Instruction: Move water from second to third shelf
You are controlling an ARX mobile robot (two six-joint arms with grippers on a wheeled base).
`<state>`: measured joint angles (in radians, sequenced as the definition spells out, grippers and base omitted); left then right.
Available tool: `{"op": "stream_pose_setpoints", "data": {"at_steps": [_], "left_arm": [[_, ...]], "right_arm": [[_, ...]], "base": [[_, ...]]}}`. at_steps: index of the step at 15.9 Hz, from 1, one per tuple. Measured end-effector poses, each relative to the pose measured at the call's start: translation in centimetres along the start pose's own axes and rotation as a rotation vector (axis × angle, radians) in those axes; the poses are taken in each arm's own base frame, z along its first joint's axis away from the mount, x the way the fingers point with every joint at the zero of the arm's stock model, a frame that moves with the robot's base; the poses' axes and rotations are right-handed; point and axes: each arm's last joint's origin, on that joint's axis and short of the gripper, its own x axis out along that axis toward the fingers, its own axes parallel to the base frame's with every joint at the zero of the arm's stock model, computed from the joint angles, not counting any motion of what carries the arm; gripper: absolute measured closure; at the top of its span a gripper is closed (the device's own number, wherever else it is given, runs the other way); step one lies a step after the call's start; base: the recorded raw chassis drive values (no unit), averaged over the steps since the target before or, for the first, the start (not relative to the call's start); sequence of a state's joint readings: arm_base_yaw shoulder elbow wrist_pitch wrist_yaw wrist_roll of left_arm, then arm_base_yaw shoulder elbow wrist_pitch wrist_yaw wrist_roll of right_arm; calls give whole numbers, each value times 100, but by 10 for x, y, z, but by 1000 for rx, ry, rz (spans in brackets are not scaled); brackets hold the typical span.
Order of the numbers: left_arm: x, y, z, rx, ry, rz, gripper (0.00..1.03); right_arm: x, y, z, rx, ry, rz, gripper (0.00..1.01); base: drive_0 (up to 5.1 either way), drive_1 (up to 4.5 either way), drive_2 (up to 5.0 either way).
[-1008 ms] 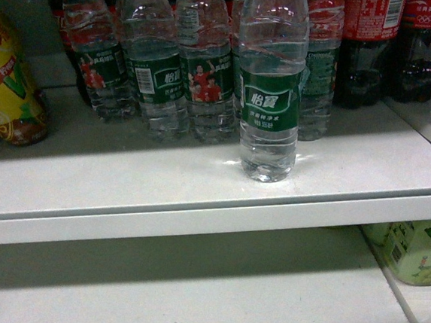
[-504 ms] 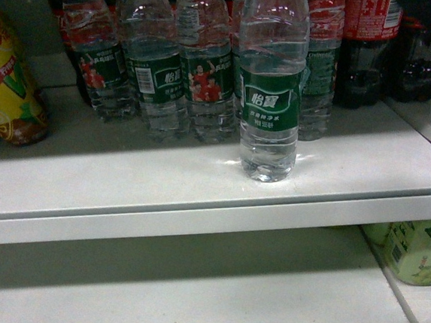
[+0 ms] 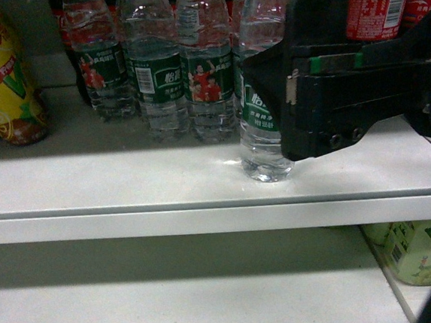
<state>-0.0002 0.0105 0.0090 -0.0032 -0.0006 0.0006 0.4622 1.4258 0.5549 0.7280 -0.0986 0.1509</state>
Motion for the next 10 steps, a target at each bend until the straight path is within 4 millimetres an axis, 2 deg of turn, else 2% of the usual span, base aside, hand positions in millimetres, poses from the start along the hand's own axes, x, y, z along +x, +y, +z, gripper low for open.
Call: {"op": "stream_pose_setpoints", "data": {"at_steps": [3, 10], "left_arm": [[0, 0, 0, 0, 0, 0, 5], [0, 0, 0, 0, 0, 0, 5]], "right_arm": [[26, 2, 3, 44, 81, -40, 3], [47, -2, 0, 119, 129, -116, 3]], "base": [[0, 0, 0], [0, 0, 0]]}}
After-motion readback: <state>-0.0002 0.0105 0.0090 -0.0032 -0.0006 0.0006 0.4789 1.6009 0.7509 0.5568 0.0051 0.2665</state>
